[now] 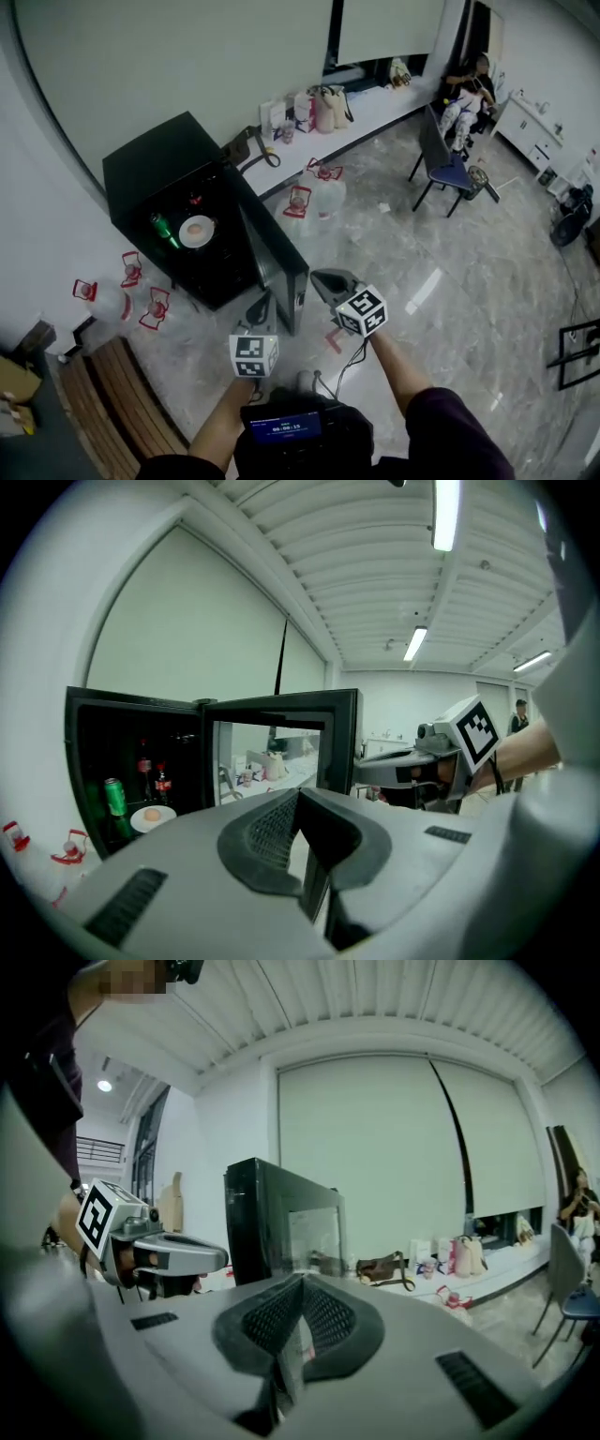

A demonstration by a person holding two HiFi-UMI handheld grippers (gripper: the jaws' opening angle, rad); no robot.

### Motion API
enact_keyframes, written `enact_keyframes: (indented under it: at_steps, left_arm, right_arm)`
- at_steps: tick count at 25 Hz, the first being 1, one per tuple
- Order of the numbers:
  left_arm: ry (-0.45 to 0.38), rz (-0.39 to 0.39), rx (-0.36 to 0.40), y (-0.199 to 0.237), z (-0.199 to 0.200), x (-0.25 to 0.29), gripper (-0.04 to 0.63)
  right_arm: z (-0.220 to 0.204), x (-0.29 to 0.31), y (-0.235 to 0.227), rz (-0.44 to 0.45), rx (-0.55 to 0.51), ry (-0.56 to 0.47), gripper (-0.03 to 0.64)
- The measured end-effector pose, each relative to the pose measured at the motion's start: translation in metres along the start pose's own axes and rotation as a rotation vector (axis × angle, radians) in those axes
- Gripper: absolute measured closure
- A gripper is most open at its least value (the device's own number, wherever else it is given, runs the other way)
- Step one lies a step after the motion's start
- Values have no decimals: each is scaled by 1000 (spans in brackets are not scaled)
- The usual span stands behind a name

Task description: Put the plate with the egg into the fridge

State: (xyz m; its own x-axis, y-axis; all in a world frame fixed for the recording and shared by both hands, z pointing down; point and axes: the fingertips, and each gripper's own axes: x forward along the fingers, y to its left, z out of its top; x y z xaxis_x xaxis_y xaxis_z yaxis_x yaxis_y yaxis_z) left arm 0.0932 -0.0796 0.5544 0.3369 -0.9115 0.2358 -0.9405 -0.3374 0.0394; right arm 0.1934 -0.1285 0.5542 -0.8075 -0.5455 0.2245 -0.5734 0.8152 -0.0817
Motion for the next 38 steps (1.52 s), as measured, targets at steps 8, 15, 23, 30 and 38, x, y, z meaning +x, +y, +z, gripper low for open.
enact_keyframes:
  at_steps: [8, 15, 23, 30, 38]
  left_arm:
    - [-4, 206, 6, 52, -17, -75, 586]
    - [-12, 293, 7, 102, -15, -116, 586]
    - [-41, 333, 13, 155, -8, -154, 586]
    - [-66, 363, 5, 189, 4, -171, 586]
    - [-76, 366, -7, 198, 7, -167, 586]
  right_arm:
    - [-4, 49, 85, 199, 2, -27, 609]
    - [12, 104, 162, 328, -48, -28, 609]
    - [42, 142, 230, 361, -26, -98, 609]
    - [68, 159, 251, 328, 11, -169, 609]
    - [77, 166, 252, 313, 24, -193, 609]
